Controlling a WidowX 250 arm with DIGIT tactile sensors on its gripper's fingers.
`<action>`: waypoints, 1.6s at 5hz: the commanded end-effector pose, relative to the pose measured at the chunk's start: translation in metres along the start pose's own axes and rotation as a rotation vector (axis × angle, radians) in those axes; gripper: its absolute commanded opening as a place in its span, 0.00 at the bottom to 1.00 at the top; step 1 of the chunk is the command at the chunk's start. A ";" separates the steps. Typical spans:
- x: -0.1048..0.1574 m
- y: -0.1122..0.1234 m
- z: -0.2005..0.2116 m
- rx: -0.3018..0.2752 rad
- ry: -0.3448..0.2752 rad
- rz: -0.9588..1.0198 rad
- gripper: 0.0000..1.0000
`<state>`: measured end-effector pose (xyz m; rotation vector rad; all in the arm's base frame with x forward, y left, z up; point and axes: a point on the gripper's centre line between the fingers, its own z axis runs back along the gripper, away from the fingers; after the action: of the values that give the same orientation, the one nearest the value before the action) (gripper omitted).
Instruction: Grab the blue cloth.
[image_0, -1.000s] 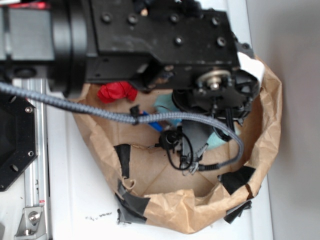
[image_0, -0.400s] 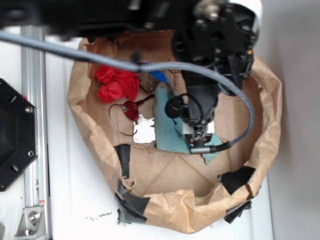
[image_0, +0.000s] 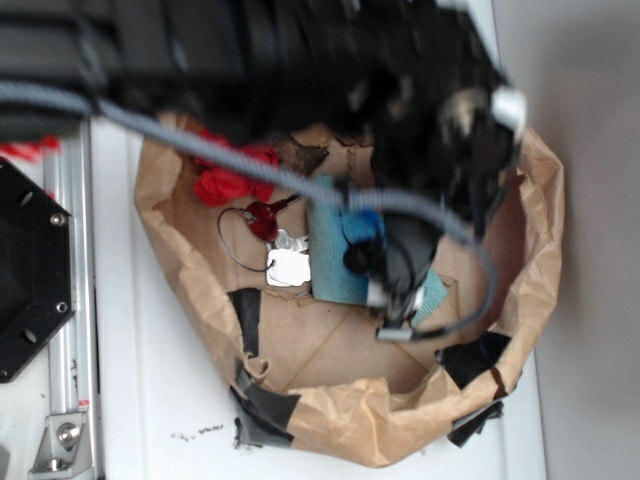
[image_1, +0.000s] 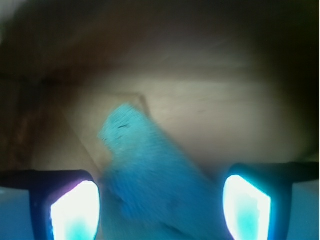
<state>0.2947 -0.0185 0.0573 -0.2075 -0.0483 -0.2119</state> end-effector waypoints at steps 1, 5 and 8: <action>-0.029 -0.035 -0.044 0.025 0.076 -0.214 1.00; -0.005 0.030 -0.001 0.196 0.089 -0.062 0.00; -0.008 0.002 0.050 0.173 -0.005 -0.054 0.00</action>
<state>0.2900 -0.0024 0.0915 -0.0463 -0.0008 -0.2468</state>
